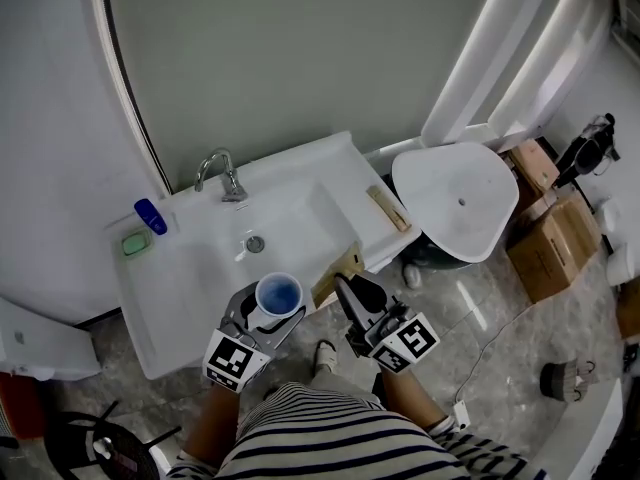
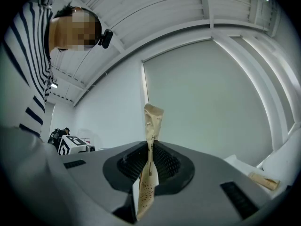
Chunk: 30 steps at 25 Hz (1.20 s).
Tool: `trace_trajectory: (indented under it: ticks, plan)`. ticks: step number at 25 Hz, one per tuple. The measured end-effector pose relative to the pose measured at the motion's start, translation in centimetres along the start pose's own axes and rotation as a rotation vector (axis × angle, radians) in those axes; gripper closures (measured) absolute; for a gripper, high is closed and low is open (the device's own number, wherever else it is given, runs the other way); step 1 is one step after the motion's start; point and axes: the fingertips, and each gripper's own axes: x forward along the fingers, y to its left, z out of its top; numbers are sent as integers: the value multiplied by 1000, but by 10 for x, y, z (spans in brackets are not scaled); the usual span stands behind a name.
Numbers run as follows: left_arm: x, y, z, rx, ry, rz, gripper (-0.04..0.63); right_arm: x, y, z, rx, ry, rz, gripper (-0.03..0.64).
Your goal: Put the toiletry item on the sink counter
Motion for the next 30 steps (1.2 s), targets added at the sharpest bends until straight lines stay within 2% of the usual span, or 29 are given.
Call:
trace_trajectory:
  ticks: [9,14,22,30]
  plan:
    - [87,21,21,12,-15,62,310,20,-93,20,17,-7,79,584]
    - [123,32,30,22,-22,124,310,27,-134,26,47,-15,132,583]
    - [152,47,36,21,-13,177,310,49,-167,35,60,-45,187,583]
    - [163,77,34,13,-21,210,310,77,-181,29,67,-38,199,583]
